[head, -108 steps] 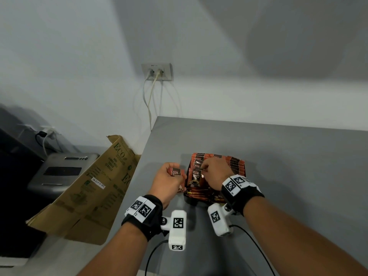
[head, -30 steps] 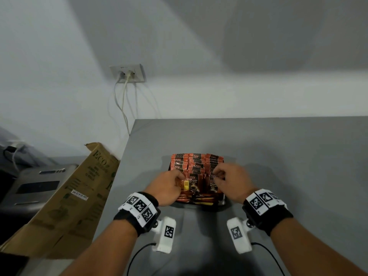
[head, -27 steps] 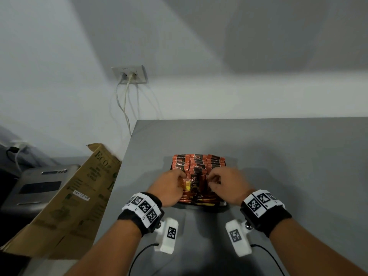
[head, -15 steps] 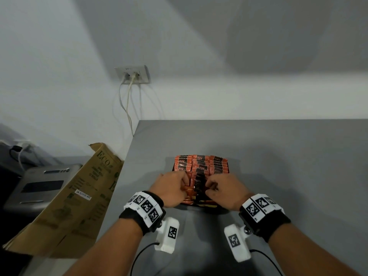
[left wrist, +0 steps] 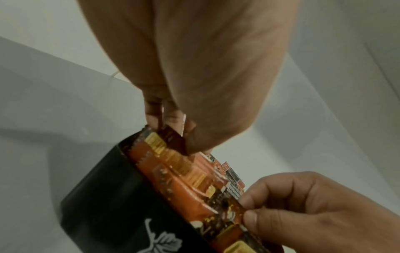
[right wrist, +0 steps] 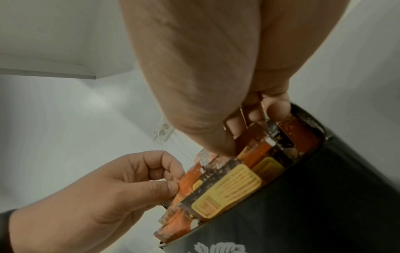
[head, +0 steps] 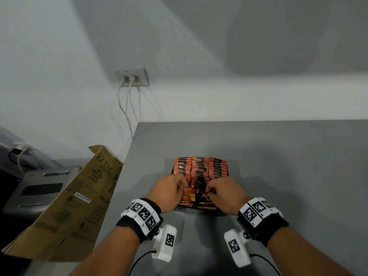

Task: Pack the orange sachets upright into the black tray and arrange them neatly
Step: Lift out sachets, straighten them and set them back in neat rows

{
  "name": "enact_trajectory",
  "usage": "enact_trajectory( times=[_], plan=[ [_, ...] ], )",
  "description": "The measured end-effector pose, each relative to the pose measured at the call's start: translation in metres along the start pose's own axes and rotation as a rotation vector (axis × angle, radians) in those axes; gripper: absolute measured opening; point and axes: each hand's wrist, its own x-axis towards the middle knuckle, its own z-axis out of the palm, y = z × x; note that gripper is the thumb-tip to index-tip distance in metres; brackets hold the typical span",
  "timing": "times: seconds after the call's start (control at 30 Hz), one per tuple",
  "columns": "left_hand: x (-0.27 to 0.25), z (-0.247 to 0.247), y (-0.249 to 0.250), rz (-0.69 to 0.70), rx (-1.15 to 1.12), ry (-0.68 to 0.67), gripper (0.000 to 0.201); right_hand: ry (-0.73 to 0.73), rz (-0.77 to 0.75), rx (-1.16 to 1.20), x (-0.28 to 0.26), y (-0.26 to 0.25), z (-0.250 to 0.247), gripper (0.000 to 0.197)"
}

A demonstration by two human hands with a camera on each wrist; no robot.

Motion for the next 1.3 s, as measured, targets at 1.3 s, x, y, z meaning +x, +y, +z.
enact_trajectory(
  times=[1.3],
  plan=[
    [-0.005,-0.008,0.013,-0.044,-0.008,-0.209,0.023,-0.098,-0.057,0.102,-0.008,0.0,-0.002,0.012]
  ],
)
